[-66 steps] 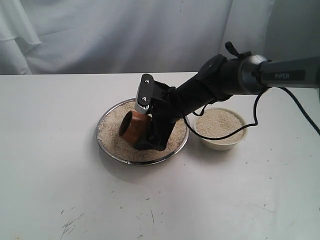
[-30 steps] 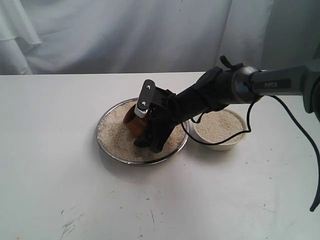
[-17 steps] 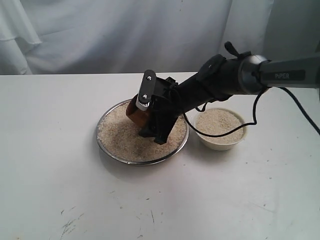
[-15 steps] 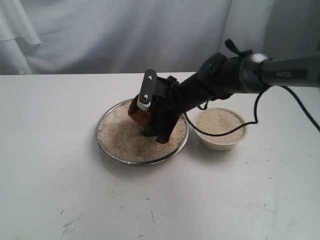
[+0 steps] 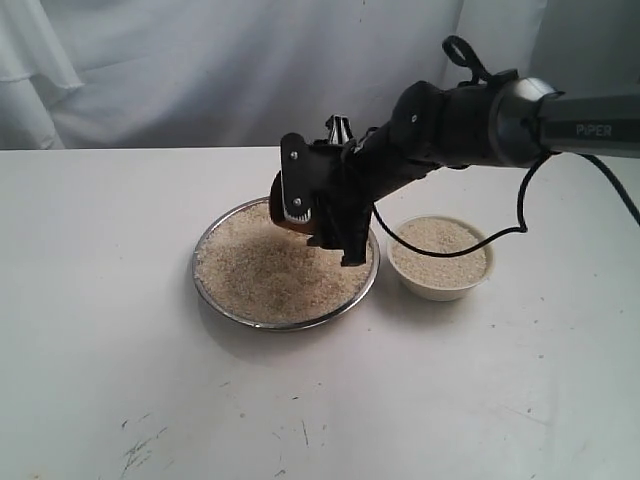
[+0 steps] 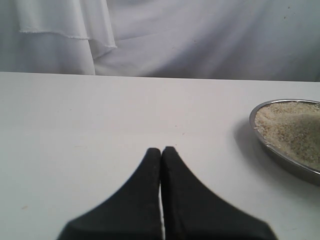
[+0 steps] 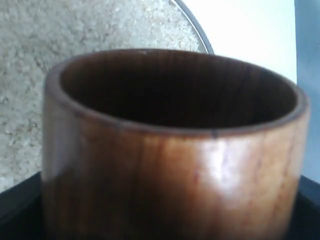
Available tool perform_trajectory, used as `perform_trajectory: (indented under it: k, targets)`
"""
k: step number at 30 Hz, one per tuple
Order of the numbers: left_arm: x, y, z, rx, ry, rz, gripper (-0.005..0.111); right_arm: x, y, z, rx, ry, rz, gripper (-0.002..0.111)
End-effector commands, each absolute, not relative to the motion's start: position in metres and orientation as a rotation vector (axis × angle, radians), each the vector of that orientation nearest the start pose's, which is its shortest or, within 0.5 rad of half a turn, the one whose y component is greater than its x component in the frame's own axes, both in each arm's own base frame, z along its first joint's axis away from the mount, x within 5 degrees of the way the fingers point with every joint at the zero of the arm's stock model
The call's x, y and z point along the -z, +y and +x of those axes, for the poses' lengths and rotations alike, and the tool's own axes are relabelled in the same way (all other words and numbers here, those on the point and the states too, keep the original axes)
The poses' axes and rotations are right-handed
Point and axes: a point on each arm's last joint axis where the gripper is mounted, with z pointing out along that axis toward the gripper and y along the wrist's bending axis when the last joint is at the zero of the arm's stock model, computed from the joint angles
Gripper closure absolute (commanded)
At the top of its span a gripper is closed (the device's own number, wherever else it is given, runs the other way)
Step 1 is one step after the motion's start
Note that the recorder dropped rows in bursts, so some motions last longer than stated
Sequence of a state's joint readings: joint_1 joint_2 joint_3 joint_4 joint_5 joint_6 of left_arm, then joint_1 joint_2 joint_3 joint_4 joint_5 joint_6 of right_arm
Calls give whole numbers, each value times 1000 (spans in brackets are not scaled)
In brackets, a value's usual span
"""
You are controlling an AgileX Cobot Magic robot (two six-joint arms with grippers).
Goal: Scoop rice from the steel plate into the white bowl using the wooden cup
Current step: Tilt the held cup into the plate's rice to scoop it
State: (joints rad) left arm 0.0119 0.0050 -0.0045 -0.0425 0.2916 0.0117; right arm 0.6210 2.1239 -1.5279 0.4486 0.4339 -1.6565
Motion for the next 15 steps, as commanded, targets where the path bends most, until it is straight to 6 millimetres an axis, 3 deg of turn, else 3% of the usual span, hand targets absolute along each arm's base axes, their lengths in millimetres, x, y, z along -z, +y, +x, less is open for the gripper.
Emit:
perform_trajectory:
  k: [1, 7, 15]
  targets:
    - [-187, -1, 55, 27, 1768, -30, 107, -177, 285, 371, 281, 1230, -2141, 108]
    - [-187, -1, 55, 27, 1768, -30, 107, -179, 281, 375, 511, 1112, -2237, 108]
    - [-187, -1, 55, 27, 1768, -30, 107, -181, 280, 377, 688, 981, -2315, 108]
